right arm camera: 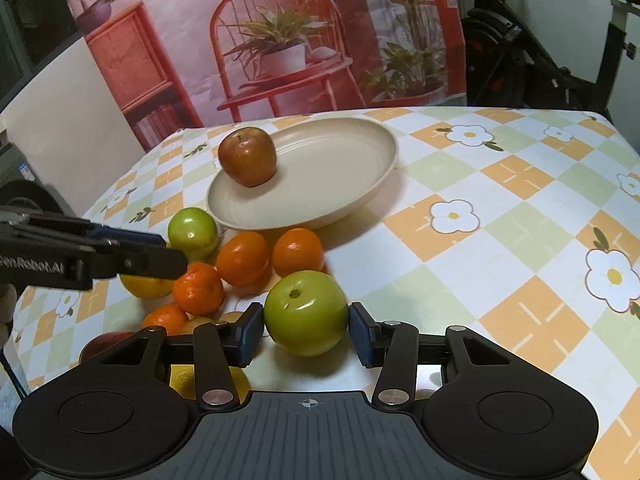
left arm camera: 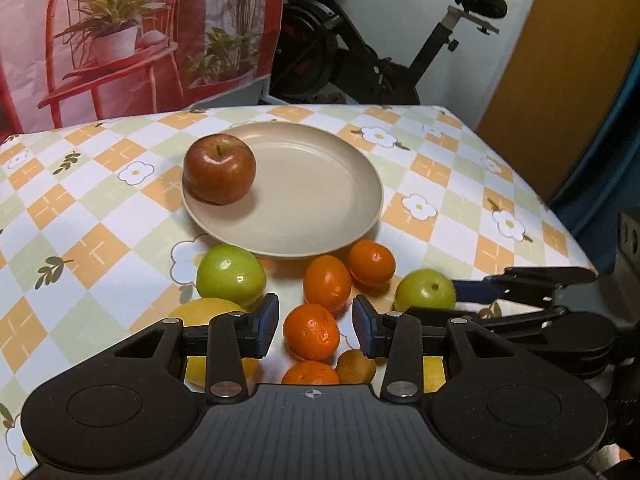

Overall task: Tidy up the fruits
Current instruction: 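Grasp the green apple with the right gripper while the left gripper grasps a tangerine, then carry the green apple with the right gripper while the left carries the tangerine over the plate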

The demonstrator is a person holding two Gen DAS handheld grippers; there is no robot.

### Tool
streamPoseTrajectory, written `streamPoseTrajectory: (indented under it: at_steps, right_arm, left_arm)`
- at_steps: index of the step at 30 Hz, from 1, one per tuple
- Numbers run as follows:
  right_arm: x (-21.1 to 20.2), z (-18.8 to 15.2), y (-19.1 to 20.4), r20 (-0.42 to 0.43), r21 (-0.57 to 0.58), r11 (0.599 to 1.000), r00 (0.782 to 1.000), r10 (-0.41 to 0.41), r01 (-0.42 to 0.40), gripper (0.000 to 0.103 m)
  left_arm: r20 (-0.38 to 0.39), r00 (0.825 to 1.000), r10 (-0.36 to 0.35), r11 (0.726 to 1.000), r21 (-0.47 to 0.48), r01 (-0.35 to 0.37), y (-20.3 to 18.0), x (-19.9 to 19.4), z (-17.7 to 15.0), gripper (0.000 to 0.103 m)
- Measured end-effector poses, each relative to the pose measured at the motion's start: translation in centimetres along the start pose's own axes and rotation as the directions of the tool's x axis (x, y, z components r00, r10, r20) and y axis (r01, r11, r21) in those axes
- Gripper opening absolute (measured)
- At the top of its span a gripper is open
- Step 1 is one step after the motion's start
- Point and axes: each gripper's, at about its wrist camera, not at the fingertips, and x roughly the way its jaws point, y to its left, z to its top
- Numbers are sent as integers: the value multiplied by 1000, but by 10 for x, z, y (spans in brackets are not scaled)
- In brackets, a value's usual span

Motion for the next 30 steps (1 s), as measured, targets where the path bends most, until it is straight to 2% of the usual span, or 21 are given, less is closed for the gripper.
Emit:
streamPoseTrajectory:
  at_steps: [9, 14, 22, 30]
  right_arm:
    - [-3, -2, -5, 11, 17, 1000, 1000, 1, -1, 43]
    - [-3, -3, -7, 15, 27, 1000, 1000, 4, -5, 43]
    - [-4, -2, -7, 23, 30, 1000, 1000, 1, -2, 43]
    - [-15, 7, -6, 59, 25, 1000, 998, 4, -5, 43]
  left_arm:
    - [-78, 997, 24, 1000, 6, -24, 0, 20, -1, 43]
    - [-104, 994, 26, 1000, 4, -26, 0, 28, -2, 39]
    - [-90, 996, 27, 1000, -2, -27, 0, 28, -2, 38]
    - [-13, 999, 35, 999, -7, -36, 0, 7, 6, 38]
